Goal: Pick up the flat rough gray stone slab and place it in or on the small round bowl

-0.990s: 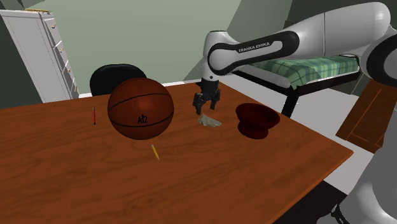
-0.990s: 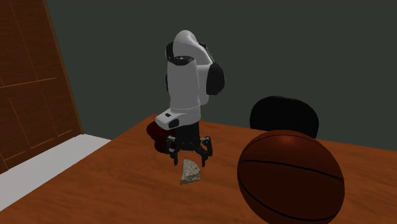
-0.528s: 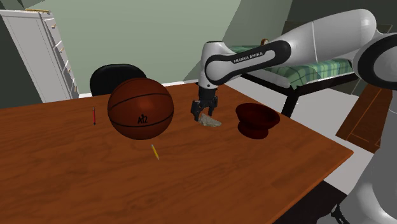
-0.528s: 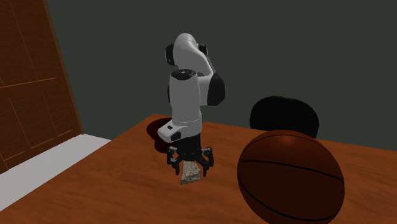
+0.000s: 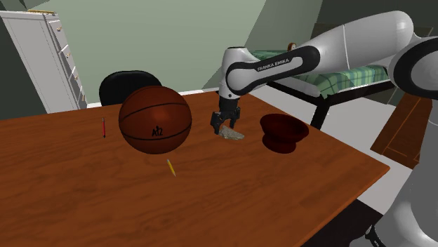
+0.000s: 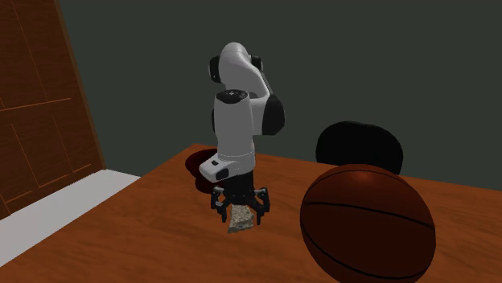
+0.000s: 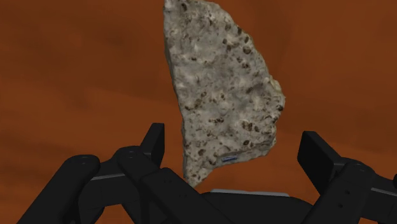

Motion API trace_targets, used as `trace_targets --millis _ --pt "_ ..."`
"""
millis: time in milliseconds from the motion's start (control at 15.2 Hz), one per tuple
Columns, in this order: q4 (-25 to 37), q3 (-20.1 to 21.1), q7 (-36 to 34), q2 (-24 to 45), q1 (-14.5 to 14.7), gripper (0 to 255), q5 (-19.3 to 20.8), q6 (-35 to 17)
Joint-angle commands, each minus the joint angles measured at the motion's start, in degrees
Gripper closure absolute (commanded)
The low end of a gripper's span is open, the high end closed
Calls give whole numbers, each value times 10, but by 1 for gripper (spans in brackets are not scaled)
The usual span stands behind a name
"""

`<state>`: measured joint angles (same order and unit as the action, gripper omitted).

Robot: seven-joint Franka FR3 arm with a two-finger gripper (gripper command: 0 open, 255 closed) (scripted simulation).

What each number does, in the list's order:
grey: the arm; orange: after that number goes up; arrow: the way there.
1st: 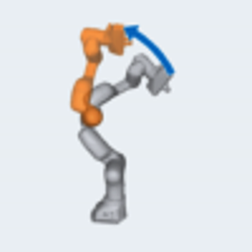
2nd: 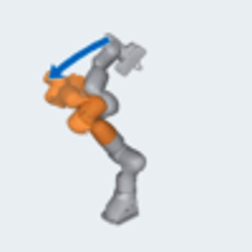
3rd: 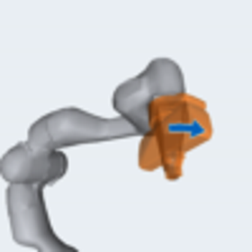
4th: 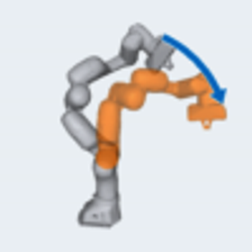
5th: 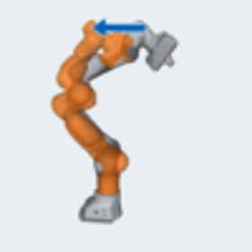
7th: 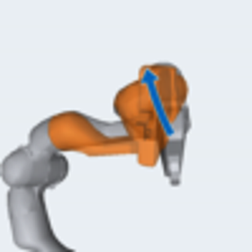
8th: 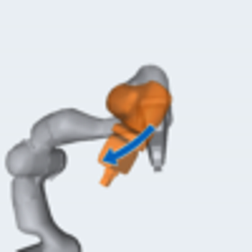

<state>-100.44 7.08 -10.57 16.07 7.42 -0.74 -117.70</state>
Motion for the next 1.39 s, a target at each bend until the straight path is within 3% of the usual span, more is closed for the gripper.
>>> trace_targets --millis 0,594,1320 --pt "0 0 0 0 0 255 0 0" --pt "0 0 0 0 0 255 0 0" --pt "59 1 -1 -19 0 255 -2 78"
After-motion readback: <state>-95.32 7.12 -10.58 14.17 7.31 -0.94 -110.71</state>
